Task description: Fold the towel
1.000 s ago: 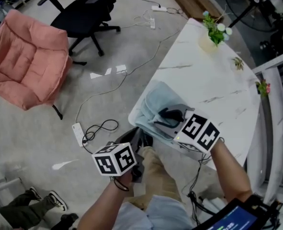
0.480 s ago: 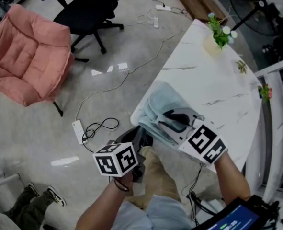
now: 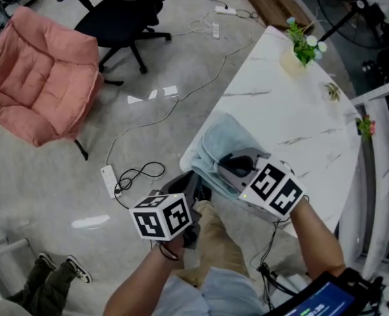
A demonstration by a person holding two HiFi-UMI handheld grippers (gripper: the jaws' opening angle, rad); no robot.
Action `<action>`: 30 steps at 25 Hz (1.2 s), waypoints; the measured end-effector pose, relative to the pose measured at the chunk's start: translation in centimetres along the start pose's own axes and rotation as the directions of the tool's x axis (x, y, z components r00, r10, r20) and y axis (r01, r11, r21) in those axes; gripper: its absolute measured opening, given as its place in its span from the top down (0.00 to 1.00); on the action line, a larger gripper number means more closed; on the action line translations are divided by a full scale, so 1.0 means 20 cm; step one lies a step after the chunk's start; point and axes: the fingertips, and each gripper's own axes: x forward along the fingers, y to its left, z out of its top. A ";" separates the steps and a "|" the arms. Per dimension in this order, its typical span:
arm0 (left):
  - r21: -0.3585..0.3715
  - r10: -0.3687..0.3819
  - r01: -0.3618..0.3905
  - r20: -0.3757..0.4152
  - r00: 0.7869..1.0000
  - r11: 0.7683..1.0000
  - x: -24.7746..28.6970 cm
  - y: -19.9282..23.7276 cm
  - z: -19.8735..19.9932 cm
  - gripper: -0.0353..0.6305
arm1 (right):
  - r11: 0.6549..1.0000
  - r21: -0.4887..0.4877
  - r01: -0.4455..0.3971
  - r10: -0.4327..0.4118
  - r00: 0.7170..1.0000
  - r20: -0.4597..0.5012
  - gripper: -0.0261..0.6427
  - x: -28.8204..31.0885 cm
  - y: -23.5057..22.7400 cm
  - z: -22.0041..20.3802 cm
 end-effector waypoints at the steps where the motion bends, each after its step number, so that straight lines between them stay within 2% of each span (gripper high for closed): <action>1: 0.000 0.000 0.000 -0.002 1.000 1.000 0.00 0.00 0.00 0.93 | 1.000 -0.005 -0.010 0.010 1.000 0.019 0.93 -0.03 0.02 0.03; 5: 0.000 0.003 -0.003 -0.006 1.000 1.000 0.01 0.01 0.00 0.93 | 0.998 -0.056 -0.036 0.040 0.997 0.064 0.93 -0.11 0.10 0.12; 13: -0.009 0.001 -0.001 -0.018 1.000 1.000 0.06 -0.02 -0.03 0.93 | 0.988 -0.143 -0.058 0.063 0.997 0.032 0.93 -0.11 0.24 0.07; 16: -0.006 0.002 -0.002 -0.019 1.000 1.000 0.07 -0.02 -0.03 0.93 | 0.984 -0.175 -0.043 0.045 0.999 0.008 0.93 -0.08 0.25 0.04; 21: 0.012 0.001 -0.001 -0.020 1.000 1.000 0.08 -0.02 -0.03 0.93 | 0.972 -0.234 -0.016 -0.005 0.996 -0.090 0.92 0.05 0.22 -0.12; 24: 0.007 0.017 -0.017 -0.027 0.999 1.000 0.01 0.02 -0.04 0.93 | 0.969 -0.248 0.003 -0.029 0.994 -0.102 0.92 0.09 0.21 -0.14; 27: 0.033 0.015 -0.016 0.028 1.000 0.999 -0.13 -0.02 0.02 0.93 | 0.967 -0.253 0.001 -0.023 0.996 -0.084 0.90 0.10 0.24 -0.12; 30: 0.094 -0.032 0.025 0.082 0.996 0.995 -0.19 -0.15 0.14 0.93 | 0.968 -0.252 -0.016 0.005 0.999 -0.047 0.80 0.06 0.28 -0.07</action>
